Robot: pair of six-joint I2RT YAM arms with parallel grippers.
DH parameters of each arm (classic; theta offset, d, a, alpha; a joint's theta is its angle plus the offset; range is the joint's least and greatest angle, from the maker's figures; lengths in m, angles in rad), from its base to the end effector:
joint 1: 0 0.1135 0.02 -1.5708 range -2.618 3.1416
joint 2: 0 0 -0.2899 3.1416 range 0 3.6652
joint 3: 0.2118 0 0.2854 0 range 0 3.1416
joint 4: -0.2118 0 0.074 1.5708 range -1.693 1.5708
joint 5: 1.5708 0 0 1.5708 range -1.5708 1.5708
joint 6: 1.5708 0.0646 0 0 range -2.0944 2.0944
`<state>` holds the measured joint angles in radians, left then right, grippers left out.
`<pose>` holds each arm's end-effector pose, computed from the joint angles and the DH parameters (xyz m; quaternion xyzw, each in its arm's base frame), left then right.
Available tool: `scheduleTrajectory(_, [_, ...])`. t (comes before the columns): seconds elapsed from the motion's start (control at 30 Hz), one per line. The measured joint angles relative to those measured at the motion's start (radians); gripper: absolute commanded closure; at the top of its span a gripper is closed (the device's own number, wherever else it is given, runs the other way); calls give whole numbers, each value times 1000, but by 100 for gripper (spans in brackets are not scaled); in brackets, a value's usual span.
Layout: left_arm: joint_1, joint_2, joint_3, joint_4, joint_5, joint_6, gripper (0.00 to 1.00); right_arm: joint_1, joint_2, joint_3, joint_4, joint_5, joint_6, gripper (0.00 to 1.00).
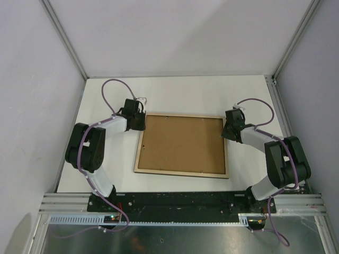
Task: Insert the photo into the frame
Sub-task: Press the fastener onto the backboard.
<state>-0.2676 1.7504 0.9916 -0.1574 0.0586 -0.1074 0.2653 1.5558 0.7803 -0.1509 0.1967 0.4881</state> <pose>0.3846 -0.1094 0.1404 0.0851 0.9427 -0.0872 0.3105 0.3308 0.0768 0.1411 0.1358 0.9346 0.0293 0.3273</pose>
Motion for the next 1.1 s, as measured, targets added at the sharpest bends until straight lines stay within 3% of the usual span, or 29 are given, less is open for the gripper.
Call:
scheduleTrajectory(0.17, [1, 0, 1, -2, 0, -9, 99, 0, 0, 0, 0, 0, -1, 93])
scheduleTrajectory(0.23, [1, 0, 4, -6, 0, -15, 90, 0, 0, 0, 0, -1, -3, 93])
scheduleTrajectory(0.37, [2, 0, 10, -22, -3, -29, 59, -1, 0, 0, 1, -3, -4, 92])
scheduleTrajectory(0.5, [1, -27, 9, -73, -16, -74, 42, -2, 0, 0, 2, -10, -4, 92])
scheduleTrajectory(0.87, [-22, -288, -162, -172, -132, -279, 28, -2, 0, 1, 2, -27, -11, 92])
scheduleTrajectory(1.1, [-85, -313, -227, -206, -158, -354, 31, -4, 0, 1, 2, -31, -13, 93])
